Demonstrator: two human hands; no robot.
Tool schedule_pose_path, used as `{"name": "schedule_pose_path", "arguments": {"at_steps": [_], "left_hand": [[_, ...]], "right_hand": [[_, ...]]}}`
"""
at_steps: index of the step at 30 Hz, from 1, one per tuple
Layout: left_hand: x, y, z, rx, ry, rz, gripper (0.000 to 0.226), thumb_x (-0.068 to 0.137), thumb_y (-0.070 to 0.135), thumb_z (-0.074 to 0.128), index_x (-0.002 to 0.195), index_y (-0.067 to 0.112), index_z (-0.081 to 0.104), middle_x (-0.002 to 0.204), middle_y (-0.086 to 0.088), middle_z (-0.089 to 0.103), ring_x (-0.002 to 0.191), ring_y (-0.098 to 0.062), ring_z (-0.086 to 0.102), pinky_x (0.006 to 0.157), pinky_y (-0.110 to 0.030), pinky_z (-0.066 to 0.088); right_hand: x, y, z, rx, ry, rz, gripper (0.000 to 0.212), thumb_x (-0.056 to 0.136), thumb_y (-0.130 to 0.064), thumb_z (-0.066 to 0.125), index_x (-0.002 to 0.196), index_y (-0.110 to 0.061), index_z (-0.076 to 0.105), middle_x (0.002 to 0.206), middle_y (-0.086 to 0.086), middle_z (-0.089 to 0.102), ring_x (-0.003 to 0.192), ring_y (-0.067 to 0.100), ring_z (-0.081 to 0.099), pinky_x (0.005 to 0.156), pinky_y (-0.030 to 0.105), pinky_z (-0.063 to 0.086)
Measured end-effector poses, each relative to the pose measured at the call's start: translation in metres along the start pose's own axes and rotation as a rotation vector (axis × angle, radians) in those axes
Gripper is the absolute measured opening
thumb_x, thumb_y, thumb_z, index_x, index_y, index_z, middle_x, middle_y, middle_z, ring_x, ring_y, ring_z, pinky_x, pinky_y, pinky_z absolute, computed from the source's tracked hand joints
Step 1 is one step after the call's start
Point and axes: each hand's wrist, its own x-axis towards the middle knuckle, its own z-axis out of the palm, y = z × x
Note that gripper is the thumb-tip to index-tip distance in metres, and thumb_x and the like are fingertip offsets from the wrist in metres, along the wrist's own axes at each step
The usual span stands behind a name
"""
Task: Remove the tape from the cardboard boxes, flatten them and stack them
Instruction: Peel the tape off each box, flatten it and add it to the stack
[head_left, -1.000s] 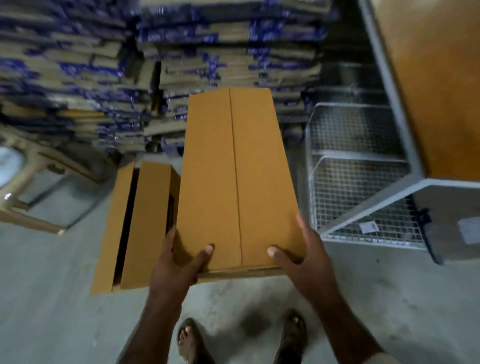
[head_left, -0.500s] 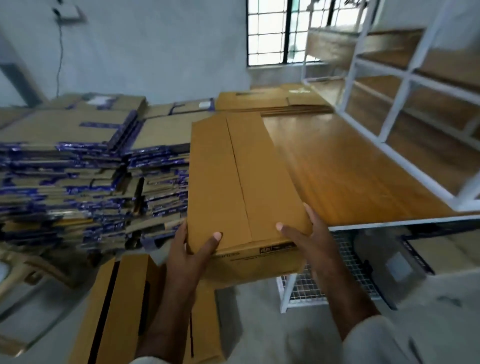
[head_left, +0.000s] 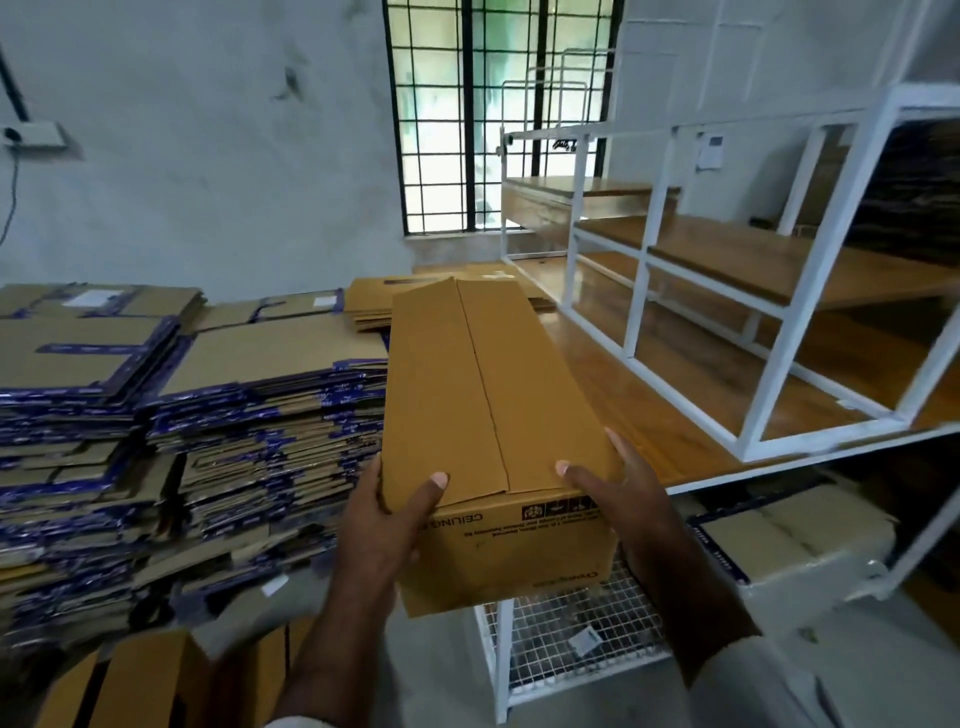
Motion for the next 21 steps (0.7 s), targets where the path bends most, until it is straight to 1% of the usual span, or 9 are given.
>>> {"name": "schedule_pose_path", "arguments": {"at_steps": [3, 5, 7, 10, 12, 14, 15, 17, 21], "left_hand": [[0.007, 0.003, 0.034, 0.005, -0.022, -0.004, 0.083, 0.081, 0.046, 0.081, 0.152, 0.039, 0.038, 0.131, 0.003, 0.054, 0.113, -0.027, 0.057, 0.065, -0.034, 0.052], [0.014, 0.005, 0.060, 0.022, -0.037, 0.000, 0.085, 0.081, 0.047, 0.081, 0.153, 0.039, 0.036, 0.134, 0.001, 0.053, 0.113, -0.027, 0.057, 0.062, -0.033, 0.052], [0.022, 0.007, 0.088, 0.047, -0.020, 0.001, 0.087, 0.081, 0.047, 0.081, 0.154, 0.037, 0.035, 0.135, 0.002, 0.051, 0.114, -0.026, 0.056, 0.060, -0.032, 0.052], [0.039, 0.007, 0.138, 0.081, 0.007, 0.015, 0.085, 0.082, 0.047, 0.081, 0.153, 0.036, 0.036, 0.137, 0.001, 0.049, 0.116, -0.026, 0.054, 0.059, -0.032, 0.053], [0.050, 0.009, 0.176, 0.100, 0.028, 0.015, 0.089, 0.081, 0.048, 0.081, 0.155, 0.035, 0.034, 0.140, 0.000, 0.048, 0.118, -0.026, 0.054, 0.058, -0.031, 0.053], [0.061, 0.007, 0.216, 0.108, 0.043, 0.010, 0.093, 0.080, 0.048, 0.081, 0.157, 0.035, 0.031, 0.142, -0.001, 0.046, 0.118, -0.026, 0.053, 0.055, -0.030, 0.054], [0.066, 0.006, 0.233, 0.116, 0.049, 0.006, 0.095, 0.080, 0.048, 0.081, 0.158, 0.034, 0.029, 0.144, -0.002, 0.045, 0.118, -0.026, 0.053, 0.054, -0.030, 0.055], [0.077, 0.002, 0.263, 0.131, 0.055, 0.006, 0.096, 0.080, 0.048, 0.082, 0.158, 0.034, 0.028, 0.149, -0.003, 0.042, 0.117, -0.026, 0.052, 0.054, -0.031, 0.057], [0.099, -0.007, 0.297, 0.115, 0.072, -0.065, 0.092, 0.081, 0.049, 0.080, 0.157, 0.038, 0.030, 0.155, -0.004, 0.038, 0.123, -0.028, 0.051, 0.057, -0.034, 0.057]], "right_hand": [[0.026, 0.005, -0.028, -0.019, 0.004, 0.007, 0.098, 0.076, -0.050, 0.087, 0.157, -0.027, 0.037, 0.137, -0.008, 0.049, 0.124, 0.018, 0.051, 0.106, 0.043, 0.046], [0.044, 0.009, -0.048, -0.034, -0.012, 0.010, 0.105, 0.069, -0.058, 0.087, 0.157, -0.028, 0.037, 0.143, -0.006, 0.051, 0.126, 0.020, 0.053, 0.108, 0.047, 0.047], [0.068, 0.015, -0.069, -0.046, -0.018, 0.028, 0.120, 0.054, -0.072, 0.084, 0.157, -0.033, 0.036, 0.147, -0.004, 0.053, 0.128, 0.023, 0.055, 0.107, 0.054, 0.048], [0.109, 0.024, -0.104, -0.040, -0.056, 0.036, 0.126, 0.049, -0.078, 0.083, 0.157, -0.038, 0.032, 0.148, -0.005, 0.053, 0.130, 0.025, 0.055, 0.107, 0.057, 0.048], [0.140, 0.029, -0.131, 0.002, -0.070, 0.051, 0.123, 0.052, -0.075, 0.087, 0.156, -0.040, 0.032, 0.147, -0.004, 0.055, 0.128, 0.024, 0.057, 0.107, 0.056, 0.048], [0.172, 0.036, -0.159, 0.040, -0.100, 0.050, 0.108, 0.067, -0.061, 0.088, 0.157, -0.037, 0.033, 0.143, -0.004, 0.057, 0.123, 0.023, 0.059, 0.102, 0.052, 0.051], [0.188, 0.039, -0.172, 0.073, -0.126, 0.053, 0.098, 0.075, -0.052, 0.086, 0.157, -0.035, 0.034, 0.138, -0.005, 0.059, 0.119, 0.020, 0.060, 0.094, 0.046, 0.053], [0.217, 0.047, -0.192, 0.135, -0.174, 0.063, 0.087, 0.083, -0.042, 0.082, 0.156, -0.032, 0.036, 0.130, -0.007, 0.060, 0.111, 0.014, 0.061, 0.076, 0.033, 0.049], [0.260, 0.064, -0.207, 0.116, -0.208, 0.105, 0.102, 0.076, -0.051, 0.084, 0.159, -0.032, 0.029, 0.143, 0.000, 0.056, 0.119, 0.024, 0.061, 0.078, 0.036, 0.050]]}}
